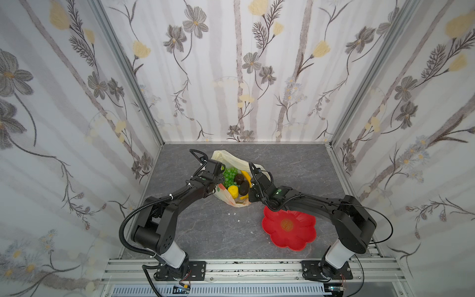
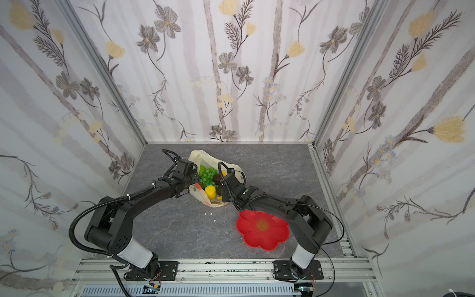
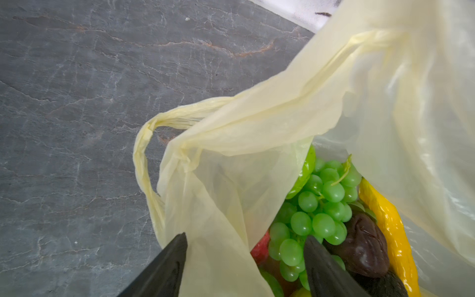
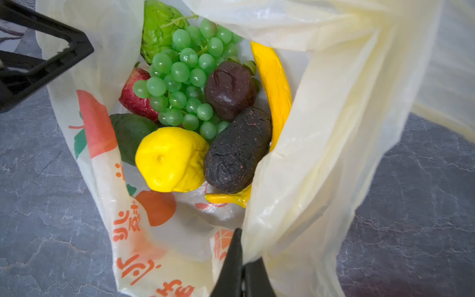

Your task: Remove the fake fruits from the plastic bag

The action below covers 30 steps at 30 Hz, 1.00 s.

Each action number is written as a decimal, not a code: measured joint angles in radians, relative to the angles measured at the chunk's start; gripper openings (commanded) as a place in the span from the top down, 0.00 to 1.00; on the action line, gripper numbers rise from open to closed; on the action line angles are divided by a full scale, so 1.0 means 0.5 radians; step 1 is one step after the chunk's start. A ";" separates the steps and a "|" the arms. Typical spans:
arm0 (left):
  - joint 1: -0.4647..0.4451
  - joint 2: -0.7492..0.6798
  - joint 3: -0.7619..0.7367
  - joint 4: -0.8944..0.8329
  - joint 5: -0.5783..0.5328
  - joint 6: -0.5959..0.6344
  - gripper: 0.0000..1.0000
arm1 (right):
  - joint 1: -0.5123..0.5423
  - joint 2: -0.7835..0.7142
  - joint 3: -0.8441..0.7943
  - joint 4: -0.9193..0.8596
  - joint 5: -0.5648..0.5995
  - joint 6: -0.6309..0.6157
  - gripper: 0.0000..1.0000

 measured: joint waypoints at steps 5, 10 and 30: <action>0.000 -0.016 -0.062 0.000 0.001 0.001 0.22 | -0.035 -0.007 -0.027 -0.002 0.029 0.018 1.00; -0.008 -0.214 -0.164 -0.024 -0.067 -0.017 0.16 | -0.037 -0.011 -0.027 0.002 0.034 0.018 1.00; 0.006 -0.026 -0.204 0.114 -0.065 0.028 0.81 | -0.158 -0.011 -0.051 0.018 0.011 0.017 1.00</action>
